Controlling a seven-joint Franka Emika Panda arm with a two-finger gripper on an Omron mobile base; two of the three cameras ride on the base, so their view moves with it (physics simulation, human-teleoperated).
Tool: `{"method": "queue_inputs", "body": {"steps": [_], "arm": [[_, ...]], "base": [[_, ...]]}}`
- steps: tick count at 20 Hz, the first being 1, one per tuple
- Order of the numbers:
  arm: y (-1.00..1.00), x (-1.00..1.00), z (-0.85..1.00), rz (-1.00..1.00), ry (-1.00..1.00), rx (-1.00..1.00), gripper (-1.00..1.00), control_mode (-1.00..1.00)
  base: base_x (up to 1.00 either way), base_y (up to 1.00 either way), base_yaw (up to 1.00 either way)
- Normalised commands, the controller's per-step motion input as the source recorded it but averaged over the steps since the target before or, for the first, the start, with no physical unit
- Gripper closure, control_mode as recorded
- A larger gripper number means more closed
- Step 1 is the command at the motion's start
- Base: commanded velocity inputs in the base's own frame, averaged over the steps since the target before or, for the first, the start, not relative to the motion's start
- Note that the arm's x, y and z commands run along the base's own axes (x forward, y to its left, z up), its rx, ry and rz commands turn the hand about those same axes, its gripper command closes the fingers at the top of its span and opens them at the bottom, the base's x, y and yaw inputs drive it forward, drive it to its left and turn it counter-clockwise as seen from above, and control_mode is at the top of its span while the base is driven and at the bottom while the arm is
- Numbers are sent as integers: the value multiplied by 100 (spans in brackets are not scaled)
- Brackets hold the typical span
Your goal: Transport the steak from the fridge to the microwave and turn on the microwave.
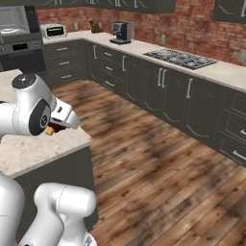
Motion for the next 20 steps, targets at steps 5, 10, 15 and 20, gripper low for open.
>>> {"method": "queue_inputs", "body": {"steps": [5, 10, 15, 20], "arm": [[0, 0, 0, 0, 0, 0, 100, 100], [0, 0, 0, 0, 0, 0, 100, 100], [0, 0, 0, 0, 0, 0, 100, 100], [0, 0, 0, 0, 0, 0, 100, 100]], "base": [[31, -59, 15], [31, -59, 15], [33, -58, 16], [40, -54, 18]]}}
